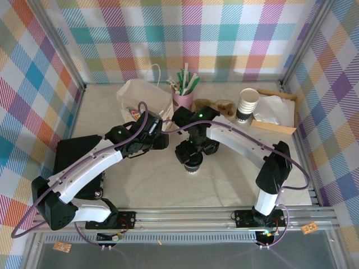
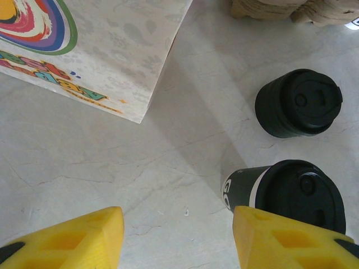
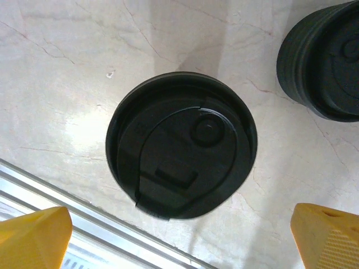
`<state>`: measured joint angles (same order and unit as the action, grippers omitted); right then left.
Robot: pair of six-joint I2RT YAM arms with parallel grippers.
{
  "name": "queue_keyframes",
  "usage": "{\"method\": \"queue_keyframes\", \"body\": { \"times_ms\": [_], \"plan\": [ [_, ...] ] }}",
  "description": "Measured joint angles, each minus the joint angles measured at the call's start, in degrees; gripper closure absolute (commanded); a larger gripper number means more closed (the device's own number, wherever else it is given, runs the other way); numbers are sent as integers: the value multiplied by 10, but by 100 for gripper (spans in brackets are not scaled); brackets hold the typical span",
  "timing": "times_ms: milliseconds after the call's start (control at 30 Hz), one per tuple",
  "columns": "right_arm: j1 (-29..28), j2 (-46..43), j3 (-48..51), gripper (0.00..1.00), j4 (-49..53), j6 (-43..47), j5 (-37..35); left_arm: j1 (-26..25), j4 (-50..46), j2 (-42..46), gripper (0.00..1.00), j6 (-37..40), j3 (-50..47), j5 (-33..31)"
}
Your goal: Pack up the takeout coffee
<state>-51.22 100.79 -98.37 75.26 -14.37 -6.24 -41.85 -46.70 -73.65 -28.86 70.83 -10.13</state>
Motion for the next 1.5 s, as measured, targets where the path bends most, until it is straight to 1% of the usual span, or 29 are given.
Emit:
{"method": "queue_keyframes", "body": {
  "times_ms": [167,267,400,500,600,667,767,900,1033,1133,1233,1333,1400,1433,1500],
  "plan": [
    [13,-37,-5,0,0,-15,3,0,-2,0,47,-8,0,7],
    [26,-66,-1,4,-2,-28,9,0,-3,0,49,-26,-3,26],
    [48,-111,20,16,-3,-51,19,0,3,0,51,-59,-31,61],
    [72,-147,58,27,-9,-70,44,-2,12,2,52,-87,-68,87],
    [109,-181,110,31,-27,-91,84,-9,29,8,52,-116,-106,108],
    [132,-196,139,32,-37,-104,111,-20,38,15,53,-135,-122,118],
    [152,-200,156,32,-50,-114,141,-36,51,26,53,-153,-133,123],
    [160,-198,160,30,-64,-118,169,-54,62,50,53,-171,-142,122],
    [164,-189,160,29,-73,-118,191,-57,68,90,52,-190,-169,117],
    [167,-175,160,30,-77,-118,203,-58,69,113,52,-205,-189,115],
    [167,-167,161,36,-84,-118,214,-62,73,123,52,-220,-203,111],
    [167,-165,163,46,-89,-117,224,-69,86,125,53,-231,-214,112],
    [167,-165,169,52,-94,-116,231,-72,96,125,54,-238,-216,114],
    [167,-165,174,56,-97,-116,233,-73,99,124,56,-239,-216,115],
    [167,-165,186,68,-102,-116,239,-76,108,124,60,-242,-216,118]
  ]
}}
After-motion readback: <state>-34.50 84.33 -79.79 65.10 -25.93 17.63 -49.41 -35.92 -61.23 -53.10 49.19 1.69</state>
